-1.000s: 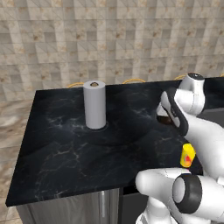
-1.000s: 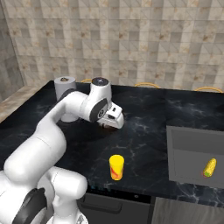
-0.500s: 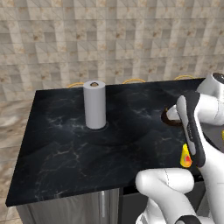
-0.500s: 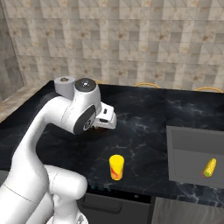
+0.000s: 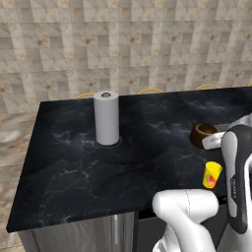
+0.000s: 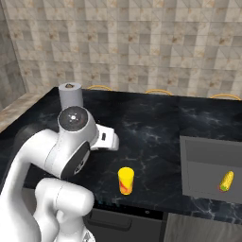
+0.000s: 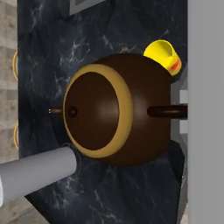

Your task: Pick the teapot and cup and place them in the sink. Then turn on the water.

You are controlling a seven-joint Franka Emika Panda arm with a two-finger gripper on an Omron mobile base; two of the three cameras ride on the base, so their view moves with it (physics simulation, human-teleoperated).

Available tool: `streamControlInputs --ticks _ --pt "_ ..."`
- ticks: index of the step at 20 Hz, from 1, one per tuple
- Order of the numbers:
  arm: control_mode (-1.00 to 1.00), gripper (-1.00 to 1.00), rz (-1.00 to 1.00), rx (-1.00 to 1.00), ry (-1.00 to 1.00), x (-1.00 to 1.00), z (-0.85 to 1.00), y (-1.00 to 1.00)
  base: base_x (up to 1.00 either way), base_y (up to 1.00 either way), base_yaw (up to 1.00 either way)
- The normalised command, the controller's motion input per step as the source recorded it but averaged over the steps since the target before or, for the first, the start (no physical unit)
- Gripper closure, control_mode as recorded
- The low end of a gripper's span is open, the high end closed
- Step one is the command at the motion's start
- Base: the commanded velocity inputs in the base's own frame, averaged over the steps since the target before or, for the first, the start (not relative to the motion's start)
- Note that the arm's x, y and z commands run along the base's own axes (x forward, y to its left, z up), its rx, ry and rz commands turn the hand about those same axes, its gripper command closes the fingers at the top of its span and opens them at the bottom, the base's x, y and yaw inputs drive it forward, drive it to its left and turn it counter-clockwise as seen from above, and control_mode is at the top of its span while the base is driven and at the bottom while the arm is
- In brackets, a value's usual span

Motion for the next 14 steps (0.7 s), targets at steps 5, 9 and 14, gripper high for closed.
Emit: streamControlInputs --ticks 5,9,14 --pt "-1.00 1.00 0.02 -0.01 0.00 -0.49 0.16 0.01 0.00 0.00 0.00" --pt "1.00 1.00 0.02 -0.01 0.01 -0.04 0.02 0.05 0.02 0.00 0.00" --pt "1.00 1.00 0.00 0.00 0.00 0.00 0.00 0.00 -0.18 0.00 0.03"
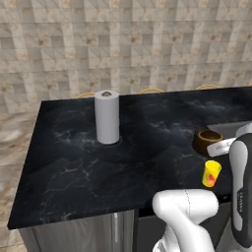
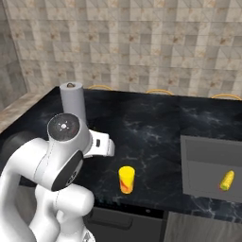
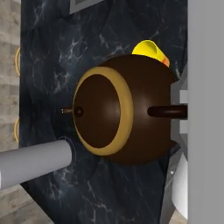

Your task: Pick the teapot and cup and place them in the sink. Then turn on the water.

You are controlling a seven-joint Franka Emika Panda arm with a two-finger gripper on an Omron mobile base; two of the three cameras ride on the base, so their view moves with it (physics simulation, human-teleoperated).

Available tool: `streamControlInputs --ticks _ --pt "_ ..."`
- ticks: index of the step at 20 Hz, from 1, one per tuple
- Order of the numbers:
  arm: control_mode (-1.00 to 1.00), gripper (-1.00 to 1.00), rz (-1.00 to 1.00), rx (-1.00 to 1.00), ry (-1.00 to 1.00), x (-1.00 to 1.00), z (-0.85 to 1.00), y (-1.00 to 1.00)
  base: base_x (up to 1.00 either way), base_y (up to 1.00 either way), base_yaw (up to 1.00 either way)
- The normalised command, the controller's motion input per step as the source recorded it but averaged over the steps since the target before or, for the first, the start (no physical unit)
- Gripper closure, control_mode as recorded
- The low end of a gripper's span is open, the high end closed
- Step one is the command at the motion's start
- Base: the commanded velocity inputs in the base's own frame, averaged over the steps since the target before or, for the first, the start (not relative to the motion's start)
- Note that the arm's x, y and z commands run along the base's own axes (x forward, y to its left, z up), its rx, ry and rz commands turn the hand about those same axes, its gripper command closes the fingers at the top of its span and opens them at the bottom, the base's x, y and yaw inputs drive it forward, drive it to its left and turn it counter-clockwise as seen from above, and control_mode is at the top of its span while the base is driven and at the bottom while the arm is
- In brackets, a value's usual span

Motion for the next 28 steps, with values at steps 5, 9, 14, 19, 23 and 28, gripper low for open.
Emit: streamControlInputs --ticks 5,9,14,19,23,28 --pt "1.00 1.00 0.00 0.00 0.00 0.00 0.00 0.00 -0.72 0.00 0.07" --pt "1.00 1.00 0.00 0.00 0.00 0.00 0.00 0.00 -0.59 -0.07 0.07" --pt "1.00 1.00 0.00 0.00 0.00 0.00 0.00 0.00 -0.04 -0.46 0.03" --pt "1.00 1.00 0.00 0.00 0.00 0.00 0.00 0.00 0.01 -0.70 0.06" --pt "1.00 1.00 0.00 0.00 0.00 0.00 0.00 0.00 0.03 -0.80 0.08" --pt "1.00 1.00 0.00 0.00 0.00 0.00 0.00 0.00 0.04 -0.78 0.09"
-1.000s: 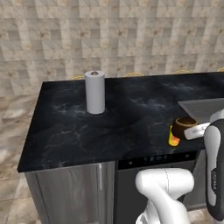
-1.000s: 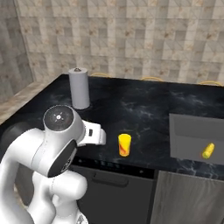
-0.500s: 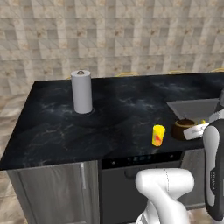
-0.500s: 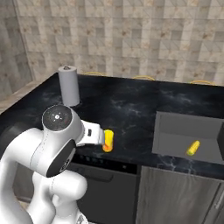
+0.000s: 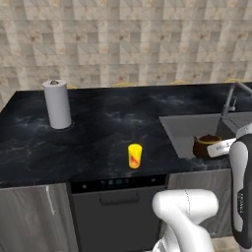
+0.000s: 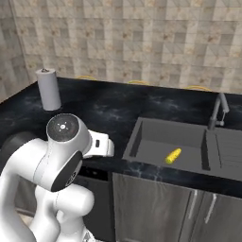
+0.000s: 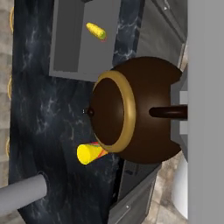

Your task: Pick the teapot and cup and place them in the sink. Then turn on the water.

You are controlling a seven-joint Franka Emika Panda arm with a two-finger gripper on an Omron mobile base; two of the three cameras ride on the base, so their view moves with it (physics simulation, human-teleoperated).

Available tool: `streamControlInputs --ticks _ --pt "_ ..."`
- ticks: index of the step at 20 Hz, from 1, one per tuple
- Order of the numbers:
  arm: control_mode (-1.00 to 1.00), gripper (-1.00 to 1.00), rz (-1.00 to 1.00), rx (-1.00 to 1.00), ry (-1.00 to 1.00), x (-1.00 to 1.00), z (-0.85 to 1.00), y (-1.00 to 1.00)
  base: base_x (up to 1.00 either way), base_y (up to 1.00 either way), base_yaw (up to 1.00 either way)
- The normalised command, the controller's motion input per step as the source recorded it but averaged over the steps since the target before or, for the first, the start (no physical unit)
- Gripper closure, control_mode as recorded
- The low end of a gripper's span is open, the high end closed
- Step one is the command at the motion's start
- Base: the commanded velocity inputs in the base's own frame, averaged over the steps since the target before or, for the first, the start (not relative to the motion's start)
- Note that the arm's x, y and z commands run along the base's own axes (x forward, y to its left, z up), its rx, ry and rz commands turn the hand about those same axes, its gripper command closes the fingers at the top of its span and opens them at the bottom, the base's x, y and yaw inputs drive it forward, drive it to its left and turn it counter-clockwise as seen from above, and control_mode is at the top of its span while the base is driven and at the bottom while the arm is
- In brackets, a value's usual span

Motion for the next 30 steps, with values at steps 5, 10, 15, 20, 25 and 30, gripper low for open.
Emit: streamControlInputs --ticks 5,10,15,20,25,30 --pt "1.00 1.00 0.00 0.00 0.00 0.00 0.00 0.00 0.05 -0.76 0.09" --pt "1.00 1.00 0.00 0.00 0.00 0.00 0.00 0.00 0.07 -0.73 0.09" --pt "1.00 1.00 0.00 0.00 0.00 0.00 0.00 0.00 0.17 -0.44 0.06" --pt "1.00 1.00 0.00 0.00 0.00 0.00 0.00 0.00 0.47 0.00 0.00" --pt "1.00 1.00 0.00 0.00 0.00 0.00 0.00 0.00 0.59 0.16 0.00" --pt "1.00 1.00 0.00 0.00 0.00 0.00 0.00 0.00 0.62 0.11 0.00"
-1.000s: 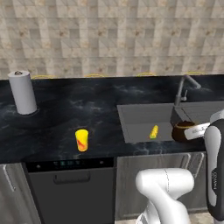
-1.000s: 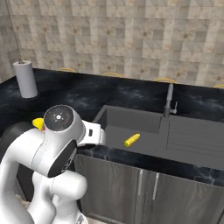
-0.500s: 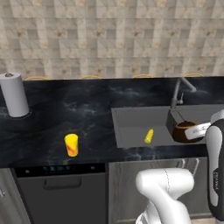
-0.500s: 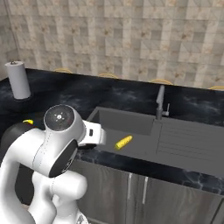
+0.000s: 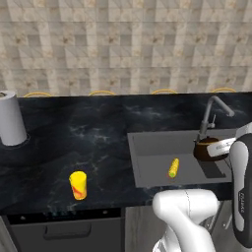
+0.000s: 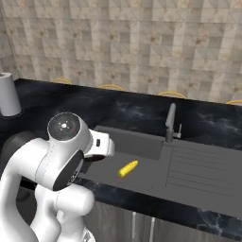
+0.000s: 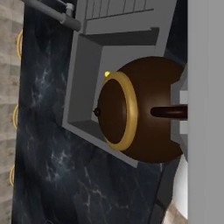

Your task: Pick the teapot and cup and place them in the sink. Then turn on the water.

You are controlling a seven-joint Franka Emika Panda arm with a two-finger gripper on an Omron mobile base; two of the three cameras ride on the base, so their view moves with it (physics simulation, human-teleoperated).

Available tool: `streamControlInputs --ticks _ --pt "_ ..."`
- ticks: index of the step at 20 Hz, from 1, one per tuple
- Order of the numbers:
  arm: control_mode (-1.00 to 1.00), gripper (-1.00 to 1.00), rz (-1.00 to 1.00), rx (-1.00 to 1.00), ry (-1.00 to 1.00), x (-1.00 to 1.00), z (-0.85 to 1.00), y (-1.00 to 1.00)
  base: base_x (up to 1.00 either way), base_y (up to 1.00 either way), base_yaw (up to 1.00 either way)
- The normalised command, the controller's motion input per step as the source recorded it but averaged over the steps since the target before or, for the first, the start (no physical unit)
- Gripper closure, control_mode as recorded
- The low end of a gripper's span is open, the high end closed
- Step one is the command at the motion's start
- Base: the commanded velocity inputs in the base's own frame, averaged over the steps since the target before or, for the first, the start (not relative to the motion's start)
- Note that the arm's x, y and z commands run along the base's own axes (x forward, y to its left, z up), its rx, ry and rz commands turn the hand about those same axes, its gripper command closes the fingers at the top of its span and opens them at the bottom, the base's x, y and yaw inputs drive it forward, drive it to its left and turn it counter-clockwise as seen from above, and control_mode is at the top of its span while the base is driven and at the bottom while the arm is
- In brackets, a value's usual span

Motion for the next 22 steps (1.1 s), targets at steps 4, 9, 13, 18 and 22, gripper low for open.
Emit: streamControlInputs --ticks 4,9,13,18,22 --pt "1.00 1.00 0.00 0.00 0.00 0.00 0.00 0.00 0.63 0.21 0.00" --pt "1.00 1.00 0.00 0.00 0.00 0.00 0.00 0.00 0.60 0.19 0.00" --pt "1.00 1.00 0.00 0.00 0.00 0.00 0.00 0.00 0.50 0.18 0.00" --pt "-1.00 1.00 0.00 0.00 -0.01 0.02 0.00 0.00 0.05 0.01 0.00" --pt "-1.00 1.00 0.00 0.00 0.00 0.04 -0.03 0.07 0.00 0.00 0.00"
